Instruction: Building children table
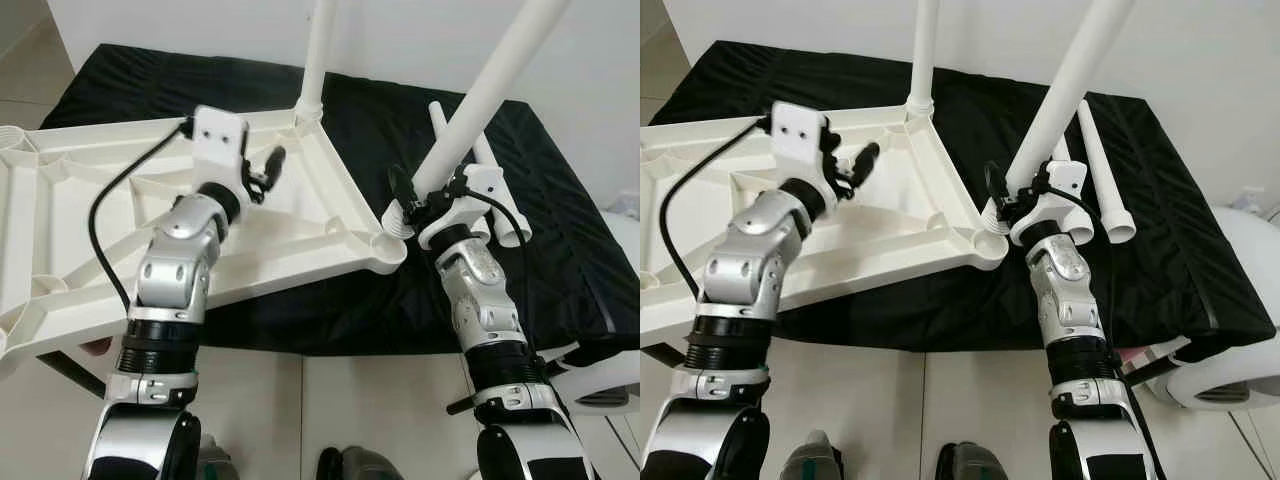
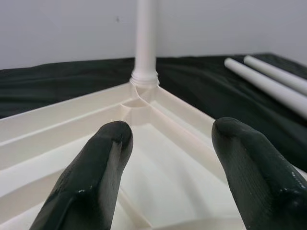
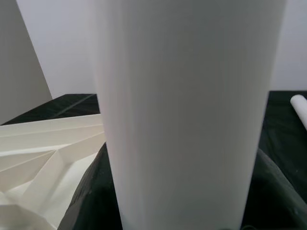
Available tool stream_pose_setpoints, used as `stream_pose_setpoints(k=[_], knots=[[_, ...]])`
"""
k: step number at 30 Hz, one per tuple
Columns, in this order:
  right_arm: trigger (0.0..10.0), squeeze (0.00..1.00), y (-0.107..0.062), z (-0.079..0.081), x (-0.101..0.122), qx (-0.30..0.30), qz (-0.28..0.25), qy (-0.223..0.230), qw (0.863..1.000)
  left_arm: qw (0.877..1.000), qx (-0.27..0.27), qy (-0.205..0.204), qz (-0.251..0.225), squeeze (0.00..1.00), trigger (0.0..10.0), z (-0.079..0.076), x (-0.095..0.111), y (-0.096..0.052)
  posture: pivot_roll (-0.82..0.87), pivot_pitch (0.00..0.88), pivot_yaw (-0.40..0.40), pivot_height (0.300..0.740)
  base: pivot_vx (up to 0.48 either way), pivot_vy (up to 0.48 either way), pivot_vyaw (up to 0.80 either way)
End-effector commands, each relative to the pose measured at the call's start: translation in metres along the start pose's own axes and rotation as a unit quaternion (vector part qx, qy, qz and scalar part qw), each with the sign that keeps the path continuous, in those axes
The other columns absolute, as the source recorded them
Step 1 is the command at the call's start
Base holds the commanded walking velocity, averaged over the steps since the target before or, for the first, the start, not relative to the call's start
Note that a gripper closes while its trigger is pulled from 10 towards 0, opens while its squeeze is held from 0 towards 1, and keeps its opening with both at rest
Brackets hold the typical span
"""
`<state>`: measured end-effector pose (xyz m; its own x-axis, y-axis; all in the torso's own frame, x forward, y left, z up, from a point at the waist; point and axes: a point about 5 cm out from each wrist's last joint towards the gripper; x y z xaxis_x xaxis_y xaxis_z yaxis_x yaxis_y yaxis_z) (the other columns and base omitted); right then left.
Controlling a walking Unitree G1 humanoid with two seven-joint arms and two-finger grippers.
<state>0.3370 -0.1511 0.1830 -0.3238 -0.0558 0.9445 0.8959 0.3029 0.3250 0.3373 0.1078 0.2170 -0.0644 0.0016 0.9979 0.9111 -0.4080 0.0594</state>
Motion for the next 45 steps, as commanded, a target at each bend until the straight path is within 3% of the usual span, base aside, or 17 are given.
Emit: stream_pose_setpoints(k=[1, 3, 6, 8, 9, 17, 18, 21, 22, 23, 31, 33, 34, 36, 37, 40, 45], knots=[[10.0, 0.00, -0.003, 0.004, 0.002, 0.008, -0.013, -0.013, 1.000, 1.000, 0.026, 0.014, 0.007, 0.00, 10.0, -0.002, -0.007, 0.001, 0.06, 0.000, -0.096, 0.740, 0.000, 0.000, 0.00], [10.0, 0.00, -0.007, 0.008, -0.002, 0.010, -0.010, -0.019, 1.000, 1.000, 0.027, 0.003, 0.014, 0.00, 10.0, -0.005, -0.013, 0.001, 0.05, 0.000, -0.086, 0.740, 0.000, 0.000, 0.00], [10.0, 0.00, -0.012, 0.013, -0.007, 0.011, -0.003, -0.033, 0.999, 0.998, 0.049, 0.038, 0.019, 0.00, 10.0, -0.010, -0.027, -0.002, 0.03, 0.000, -0.064, 0.740, 0.000, 0.000, 0.00], [10.0, 0.00, -0.013, 0.013, -0.007, 0.008, -0.002, -0.031, 0.999, 0.998, 0.050, 0.030, 0.023, 0.00, 10.0, -0.012, -0.030, -0.003, 0.03, 0.000, -0.062, 0.740, 0.000, 0.000, 0.00], [10.0, 0.00, -0.014, 0.014, -0.007, 0.006, -0.002, -0.031, 1.000, 0.999, 0.039, 0.005, 0.014, 0.00, 10.0, -0.015, -0.030, -0.005, 0.03, 0.000, -0.060, 0.740, 0.000, 0.000, 0.00], [10.0, 0.00, -0.016, 0.017, -0.009, 0.004, 0.000, -0.032, 0.999, 0.999, 0.032, 0.020, -0.022, 0.00, 10.0, -0.021, -0.026, -0.013, 0.04, 0.000, -0.063, 0.740, 0.000, 0.000, 0.00], [10.0, 0.00, -0.016, 0.018, -0.010, 0.011, 0.000, -0.038, 0.999, 0.999, 0.002, 0.018, -0.049, 0.42, 10.0, -0.023, -0.017, -0.016, 0.05, 0.000, -0.072, 0.740, 0.000, 0.000, 0.00], [10.0, 0.00, -0.015, 0.018, -0.010, 0.015, 0.001, -0.040, 0.999, 0.998, -0.018, 0.011, -0.062, 0.42, 10.0, -0.025, -0.013, -0.017, 0.05, 0.000, -0.075, 0.740, 0.000, 0.000, 0.00], [10.0, 0.00, -0.014, 0.017, -0.010, 0.019, 0.004, -0.046, 0.999, 0.996, -0.044, 0.018, -0.074, 1.00, 10.0, -0.030, -0.007, -0.018, 0.05, 0.000, -0.087, 0.740, 0.000, 0.000, 0.00], [10.0, 0.00, -0.014, 0.017, -0.010, 0.019, 0.004, -0.046, 0.999, 0.996, -0.044, 0.018, -0.074, 1.00, 10.0, -0.030, -0.007, -0.018, 0.05, 0.000, -0.087, 0.740, 0.000, 0.000, 0.00], [10.0, 0.00, -0.007, 0.012, -0.010, 0.059, 0.016, -0.065, 0.996, 0.969, -0.203, 0.057, -0.132, 0.97, 10.0, -0.077, 0.025, -0.021, 0.08, 0.000, -0.093, 0.740, 0.000, 0.000, 0.00], [10.0, 0.00, -0.006, 0.012, -0.010, 0.063, 0.016, -0.065, 0.996, 0.966, -0.212, 0.060, -0.134, 0.97, 10.0, -0.080, 0.025, -0.022, 0.08, 0.000, -0.093, 0.740, 0.000, 0.000, 0.00], [10.0, 0.00, -0.006, 0.013, -0.009, 0.067, 0.015, -0.066, 0.995, 0.965, -0.220, 0.055, -0.132, 0.28, 10.0, -0.082, 0.025, -0.022, 0.08, 0.000, -0.092, 0.740, 0.000, 0.000, 0.00], [10.0, 0.00, -0.005, 0.013, -0.009, 0.071, 0.015, -0.069, 0.995, 0.964, -0.228, 0.045, -0.127, 0.28, 10.0, -0.083, 0.026, -0.021, 0.08, 0.000, -0.089, 0.740, 0.000, 0.000, 0.00], [10.0, 0.00, -0.005, 0.016, -0.008, 0.091, 0.013, -0.068, 0.993, 0.959, -0.253, 0.026, -0.128, 0.00, 10.0, -0.087, 0.030, -0.021, 0.08, 0.000, -0.082, 0.740, 0.000, 0.000, 0.00], [10.0, 0.00, -0.005, 0.022, -0.008, 0.127, 0.013, -0.069, 0.989, 0.942, -0.314, 0.008, -0.123, 0.00, 10.0, -0.095, 0.035, -0.022, 0.08, 0.000, -0.080, 0.740, 0.000, 0.000, 0.00], [10.0, 0.00, -0.005, 0.021, -0.007, 0.143, 0.014, -0.078, 0.987, 0.938, -0.326, -0.008, -0.120, 0.00, 10.0, -0.090, 0.041, -0.016, 0.07, 0.000, -0.077, 0.740, 0.000, 0.000, 0.00]])
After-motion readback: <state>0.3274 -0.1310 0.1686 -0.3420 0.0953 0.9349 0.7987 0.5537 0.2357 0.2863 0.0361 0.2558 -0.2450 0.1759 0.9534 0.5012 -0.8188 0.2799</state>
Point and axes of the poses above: a point about 5 cm out from each wrist's last joint towards the gripper, its own y axis pointing out of the wrist towards the gripper, its own x axis along the axis of the wrist's last joint, z = x × y, and after that the axes turned 5 degrees about -y, right-handed
